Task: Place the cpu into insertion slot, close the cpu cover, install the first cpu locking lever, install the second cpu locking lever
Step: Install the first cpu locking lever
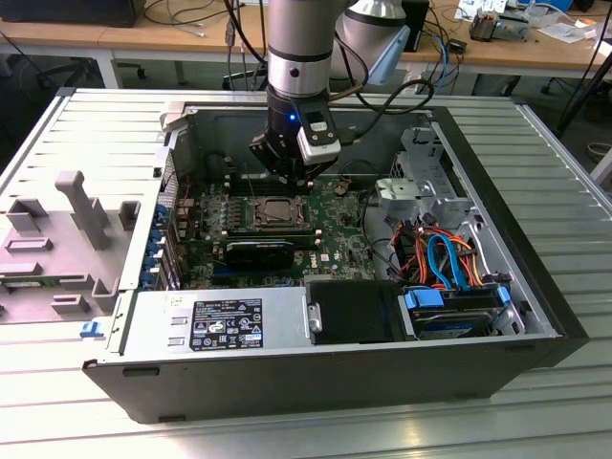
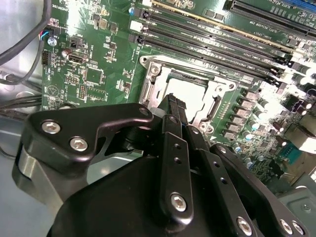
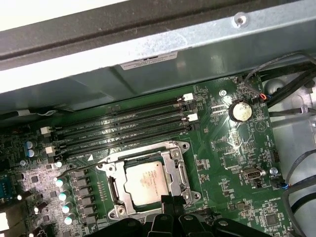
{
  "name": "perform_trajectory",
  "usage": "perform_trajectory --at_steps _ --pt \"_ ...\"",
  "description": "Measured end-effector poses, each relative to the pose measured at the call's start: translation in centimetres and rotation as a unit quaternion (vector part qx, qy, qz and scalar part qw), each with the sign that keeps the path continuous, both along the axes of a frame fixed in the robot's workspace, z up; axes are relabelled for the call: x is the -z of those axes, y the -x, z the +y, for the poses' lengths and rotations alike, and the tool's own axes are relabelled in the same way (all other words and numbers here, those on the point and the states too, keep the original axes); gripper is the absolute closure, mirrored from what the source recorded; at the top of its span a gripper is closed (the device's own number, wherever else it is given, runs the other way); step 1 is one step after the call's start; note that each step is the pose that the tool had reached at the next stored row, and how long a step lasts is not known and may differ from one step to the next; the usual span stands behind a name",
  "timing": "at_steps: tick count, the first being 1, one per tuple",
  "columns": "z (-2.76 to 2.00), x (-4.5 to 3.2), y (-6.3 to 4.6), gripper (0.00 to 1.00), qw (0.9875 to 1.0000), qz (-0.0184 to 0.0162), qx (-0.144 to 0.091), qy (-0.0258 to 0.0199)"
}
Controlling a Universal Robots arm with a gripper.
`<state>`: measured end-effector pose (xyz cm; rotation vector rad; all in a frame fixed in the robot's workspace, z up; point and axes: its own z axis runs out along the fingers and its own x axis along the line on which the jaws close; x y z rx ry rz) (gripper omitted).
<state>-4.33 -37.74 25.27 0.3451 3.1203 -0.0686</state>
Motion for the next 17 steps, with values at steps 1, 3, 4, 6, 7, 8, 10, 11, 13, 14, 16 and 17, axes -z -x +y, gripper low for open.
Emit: perform_trajectory --at_steps 1,3,4,6,7,8,10,11,13,14,16,17 --pt "0.0 0.0 0.0 0.89 1.0 0.0 -0.001 0.0" --pt "0.0 0.0 0.0 0.89 1.0 0.0 -0.005 0.0" --pt "0.0 0.0 0.0 0.89 1.0 0.0 -0.008 0.0" --pt "0.0 0.0 0.0 0.89 0.9999 0.0 -0.011 0.0" --pt "0.0 0.0 0.0 0.89 0.9999 0.0 -0.012 0.0" --pt "0.0 0.0 0.0 0.89 0.9999 0.0 -0.014 0.0" --pt "0.0 0.0 0.0 0.89 0.9999 0.0 -0.017 0.0" --pt "0.0 0.0 0.0 0.89 0.9998 0.0 -0.019 0.0" --pt "0.0 0.0 0.0 0.89 0.9998 0.0 -0.022 0.0" --pt "0.0 0.0 0.0 0.89 0.9997 0.0 -0.023 0.0" --pt "0.0 0.0 0.0 0.89 0.9997 0.0 -0.026 0.0" --pt "0.0 0.0 0.0 0.89 0.9996 0.0 -0.027 0.0"
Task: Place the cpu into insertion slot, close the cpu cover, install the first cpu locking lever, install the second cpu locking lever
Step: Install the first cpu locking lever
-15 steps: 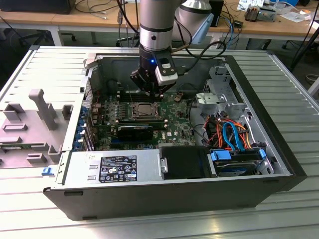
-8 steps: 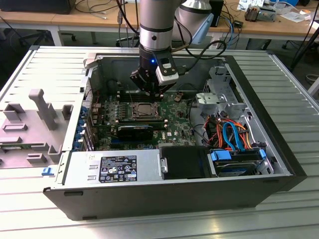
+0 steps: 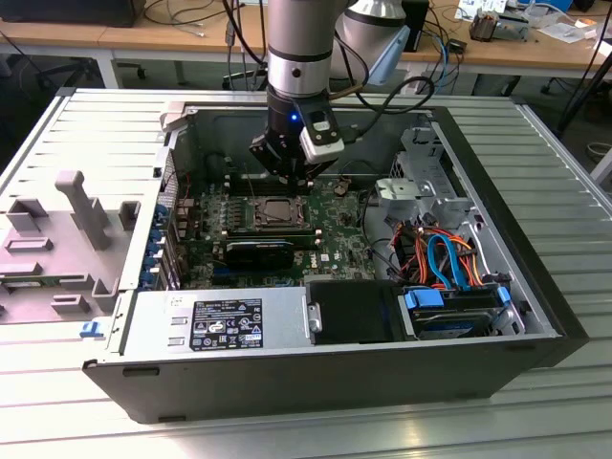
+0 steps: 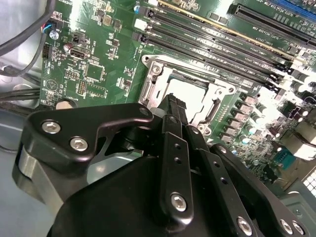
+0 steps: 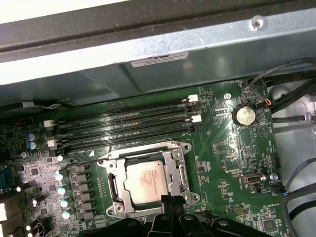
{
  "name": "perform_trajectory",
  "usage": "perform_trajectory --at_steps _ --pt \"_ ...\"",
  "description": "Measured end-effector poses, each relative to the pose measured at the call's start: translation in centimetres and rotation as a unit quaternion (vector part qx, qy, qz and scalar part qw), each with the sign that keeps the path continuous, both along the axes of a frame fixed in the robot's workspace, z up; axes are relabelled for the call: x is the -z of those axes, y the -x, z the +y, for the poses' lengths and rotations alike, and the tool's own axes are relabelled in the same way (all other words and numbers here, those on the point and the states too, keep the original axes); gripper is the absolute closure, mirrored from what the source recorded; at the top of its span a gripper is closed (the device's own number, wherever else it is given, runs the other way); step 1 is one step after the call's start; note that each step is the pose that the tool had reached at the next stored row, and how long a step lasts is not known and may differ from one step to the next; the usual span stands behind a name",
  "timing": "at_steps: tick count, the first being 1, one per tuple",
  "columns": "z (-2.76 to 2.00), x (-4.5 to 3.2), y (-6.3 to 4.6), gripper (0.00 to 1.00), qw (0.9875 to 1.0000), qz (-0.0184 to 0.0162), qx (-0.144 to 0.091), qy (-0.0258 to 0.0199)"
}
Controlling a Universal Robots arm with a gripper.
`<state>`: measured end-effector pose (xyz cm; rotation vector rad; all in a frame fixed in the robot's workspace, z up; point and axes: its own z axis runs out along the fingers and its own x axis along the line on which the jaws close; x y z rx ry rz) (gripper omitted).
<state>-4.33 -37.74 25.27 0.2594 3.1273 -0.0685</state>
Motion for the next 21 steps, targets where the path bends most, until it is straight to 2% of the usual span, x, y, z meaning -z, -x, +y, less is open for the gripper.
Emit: perform_trajectory --at_steps 21 --pt "0.0 0.0 0.0 0.89 0.9994 0.0 -0.035 0.0"
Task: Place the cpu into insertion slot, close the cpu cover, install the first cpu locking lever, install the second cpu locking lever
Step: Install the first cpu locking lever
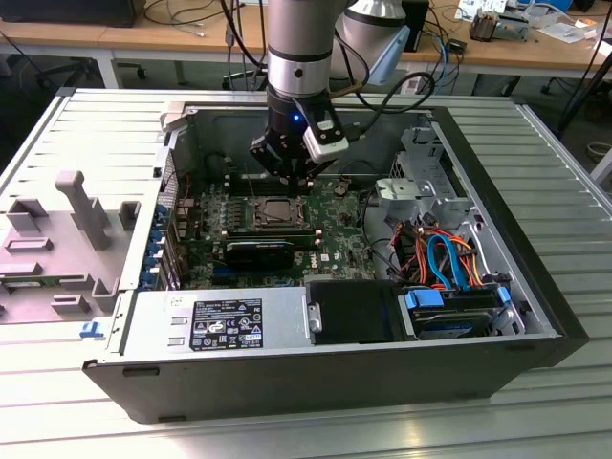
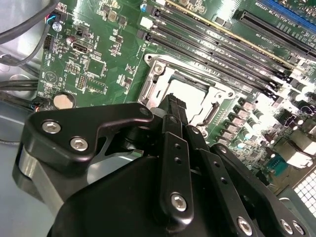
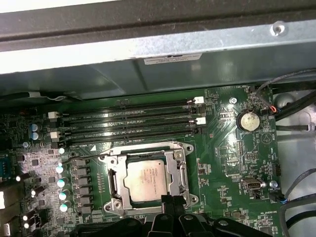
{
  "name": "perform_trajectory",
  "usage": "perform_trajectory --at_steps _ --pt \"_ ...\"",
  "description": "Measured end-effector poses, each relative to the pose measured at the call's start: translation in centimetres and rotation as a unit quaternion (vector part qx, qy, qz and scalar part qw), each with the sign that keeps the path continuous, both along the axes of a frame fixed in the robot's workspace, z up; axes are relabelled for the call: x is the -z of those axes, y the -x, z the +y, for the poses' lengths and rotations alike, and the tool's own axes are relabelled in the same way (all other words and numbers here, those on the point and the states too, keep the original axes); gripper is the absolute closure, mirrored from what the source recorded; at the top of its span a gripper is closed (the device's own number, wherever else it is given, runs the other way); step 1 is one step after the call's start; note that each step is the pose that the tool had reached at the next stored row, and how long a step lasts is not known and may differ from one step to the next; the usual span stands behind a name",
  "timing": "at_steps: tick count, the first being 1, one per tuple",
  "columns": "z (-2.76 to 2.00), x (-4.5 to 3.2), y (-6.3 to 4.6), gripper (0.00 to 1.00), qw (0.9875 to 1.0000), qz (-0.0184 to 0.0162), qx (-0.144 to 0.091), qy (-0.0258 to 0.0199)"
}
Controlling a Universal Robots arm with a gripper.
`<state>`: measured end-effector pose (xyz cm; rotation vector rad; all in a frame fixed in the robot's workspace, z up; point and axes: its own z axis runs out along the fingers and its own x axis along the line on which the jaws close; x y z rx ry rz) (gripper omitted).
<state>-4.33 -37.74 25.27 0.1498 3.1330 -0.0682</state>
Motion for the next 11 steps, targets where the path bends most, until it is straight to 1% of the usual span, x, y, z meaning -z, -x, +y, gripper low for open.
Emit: perform_trajectory --at_steps 11 --pt "0.0 0.0 0.0 0.89 0.9998 0.0 -0.018 0.0"
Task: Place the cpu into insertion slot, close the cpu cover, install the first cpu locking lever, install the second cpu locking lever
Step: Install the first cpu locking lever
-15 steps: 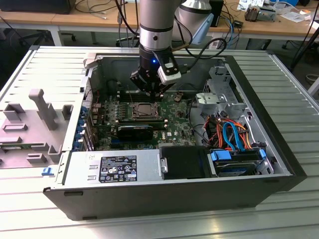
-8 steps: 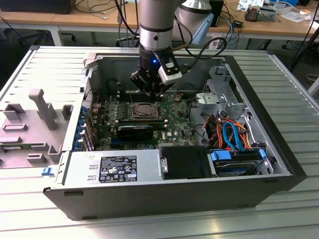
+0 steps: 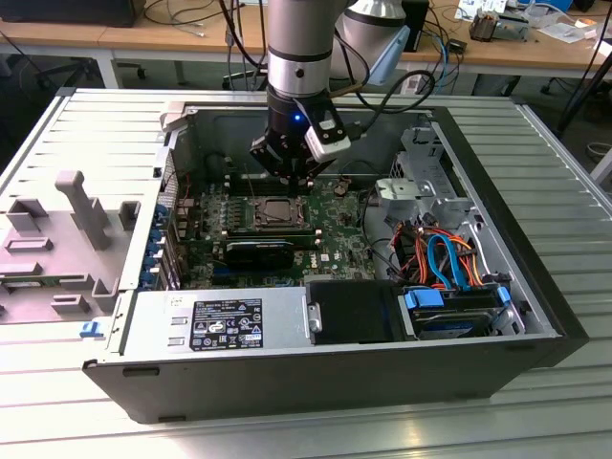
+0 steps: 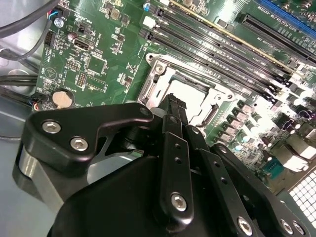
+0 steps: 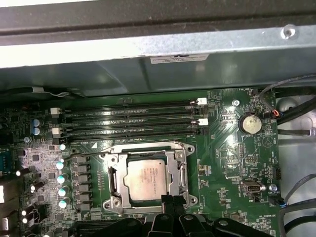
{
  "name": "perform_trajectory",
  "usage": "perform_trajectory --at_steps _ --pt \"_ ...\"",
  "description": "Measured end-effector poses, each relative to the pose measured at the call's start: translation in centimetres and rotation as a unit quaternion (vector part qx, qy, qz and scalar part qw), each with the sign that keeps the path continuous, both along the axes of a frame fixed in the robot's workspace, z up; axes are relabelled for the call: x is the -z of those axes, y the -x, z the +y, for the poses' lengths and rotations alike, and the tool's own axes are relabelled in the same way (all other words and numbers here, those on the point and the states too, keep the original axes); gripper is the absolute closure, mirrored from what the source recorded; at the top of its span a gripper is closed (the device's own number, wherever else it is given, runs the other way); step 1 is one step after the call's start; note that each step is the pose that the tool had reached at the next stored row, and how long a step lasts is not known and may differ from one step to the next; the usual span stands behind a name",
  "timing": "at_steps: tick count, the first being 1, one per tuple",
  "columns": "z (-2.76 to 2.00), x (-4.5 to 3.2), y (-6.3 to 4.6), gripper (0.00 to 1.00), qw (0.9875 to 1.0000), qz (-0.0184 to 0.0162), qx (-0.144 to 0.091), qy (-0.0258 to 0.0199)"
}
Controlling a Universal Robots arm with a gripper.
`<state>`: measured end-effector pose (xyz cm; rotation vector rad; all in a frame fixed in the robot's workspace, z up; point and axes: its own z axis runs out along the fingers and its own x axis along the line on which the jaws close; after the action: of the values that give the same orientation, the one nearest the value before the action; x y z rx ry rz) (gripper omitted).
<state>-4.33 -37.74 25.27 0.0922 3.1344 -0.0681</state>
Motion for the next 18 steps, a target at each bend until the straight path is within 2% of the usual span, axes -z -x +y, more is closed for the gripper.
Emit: perform_trajectory --at_steps 18 --pt "0.0 0.0 0.0 0.89 0.9997 0.0 -0.026 0.0"
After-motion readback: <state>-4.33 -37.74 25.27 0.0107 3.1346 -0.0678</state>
